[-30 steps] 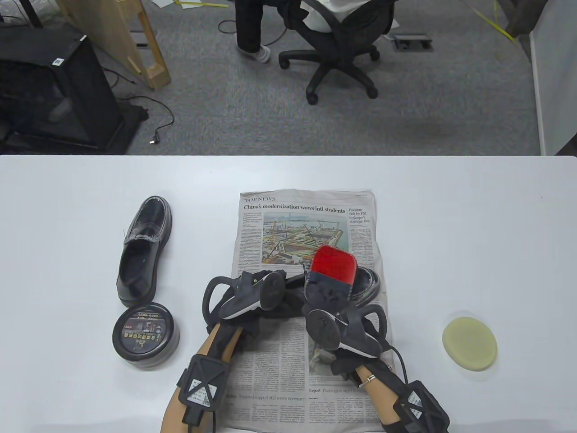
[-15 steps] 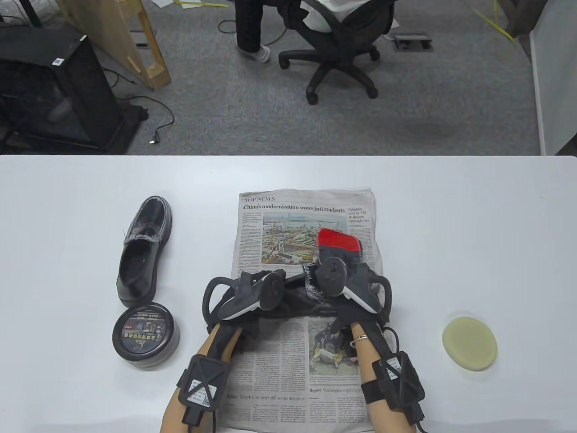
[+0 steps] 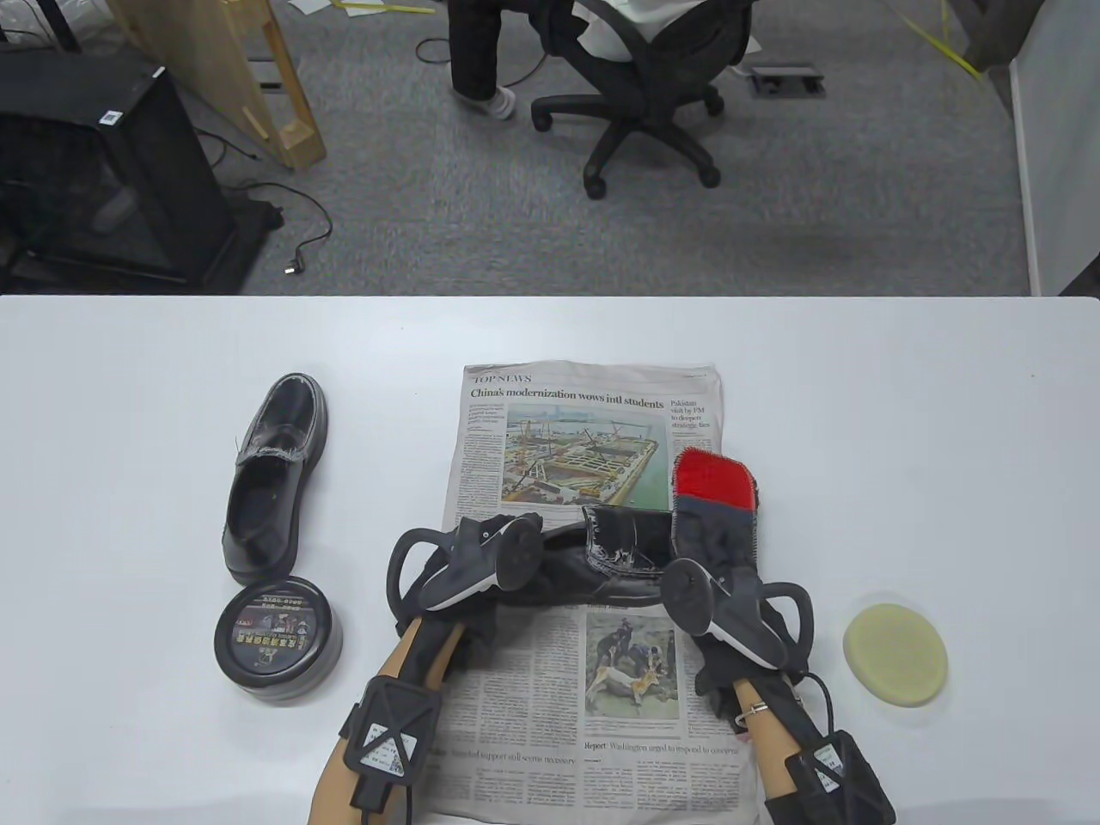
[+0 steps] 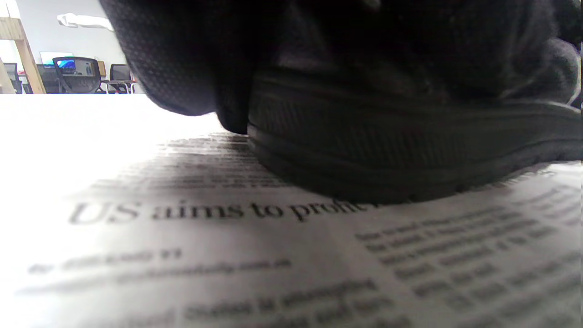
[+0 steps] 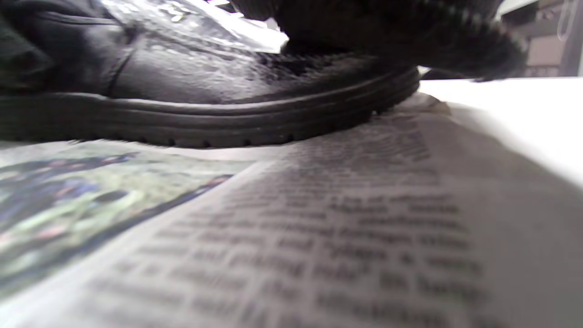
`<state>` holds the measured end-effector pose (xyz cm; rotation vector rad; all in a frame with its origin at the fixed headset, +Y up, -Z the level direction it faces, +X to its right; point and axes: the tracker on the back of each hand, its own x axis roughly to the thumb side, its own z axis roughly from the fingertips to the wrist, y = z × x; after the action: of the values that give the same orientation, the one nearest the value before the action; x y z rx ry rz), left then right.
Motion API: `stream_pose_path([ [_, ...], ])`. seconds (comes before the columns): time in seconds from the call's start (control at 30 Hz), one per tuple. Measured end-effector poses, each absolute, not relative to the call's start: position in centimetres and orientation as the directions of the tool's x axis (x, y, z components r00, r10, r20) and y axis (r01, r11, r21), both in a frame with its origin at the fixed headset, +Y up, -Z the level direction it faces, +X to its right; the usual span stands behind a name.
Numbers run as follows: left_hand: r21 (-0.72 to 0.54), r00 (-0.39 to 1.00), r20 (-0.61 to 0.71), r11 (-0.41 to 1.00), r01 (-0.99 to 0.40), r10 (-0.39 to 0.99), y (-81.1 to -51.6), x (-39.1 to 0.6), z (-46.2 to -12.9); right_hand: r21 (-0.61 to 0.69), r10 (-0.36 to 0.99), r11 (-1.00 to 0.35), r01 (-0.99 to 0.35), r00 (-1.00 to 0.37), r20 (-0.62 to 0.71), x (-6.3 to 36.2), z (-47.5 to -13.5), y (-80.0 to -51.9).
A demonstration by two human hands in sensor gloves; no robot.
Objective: Dip and apply leather care cream with polishing sponge on shoes
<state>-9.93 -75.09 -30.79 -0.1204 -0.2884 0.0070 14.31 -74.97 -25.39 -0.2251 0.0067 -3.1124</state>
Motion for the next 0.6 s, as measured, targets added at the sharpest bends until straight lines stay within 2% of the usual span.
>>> stream_pose_path([
  [0.07, -0.12, 0.958, 0.285, 0.993, 0.008, 0.026, -75.1, -9.9, -30.8, -0.022, -0.025, -1.0, 0.021, -0.978, 0.206, 13.1, -24.5, -74.5],
  [0.3, -0.134, 0.952, 0.305, 0.991, 0.005, 0.036, -75.1, -10.0, -30.9, 0.011, 0.17, -0.984, -0.179, -0.912, 0.372, 8.8, -23.8, -73.2],
  [0.43, -0.14, 0.951, 0.305, 0.99, 0.001, 0.042, -75.2, -10.0, -30.9, 0.098, 0.216, -0.976, -0.195, -0.919, 0.33, 8.3, -26.0, -73.3],
  [0.6, -0.133, 0.954, 0.297, 0.991, -0.006, 0.045, -75.2, -10.0, -30.9, 0.103, 0.208, -0.976, -0.192, -0.961, 0.182, 10.6, -28.9, -73.9],
])
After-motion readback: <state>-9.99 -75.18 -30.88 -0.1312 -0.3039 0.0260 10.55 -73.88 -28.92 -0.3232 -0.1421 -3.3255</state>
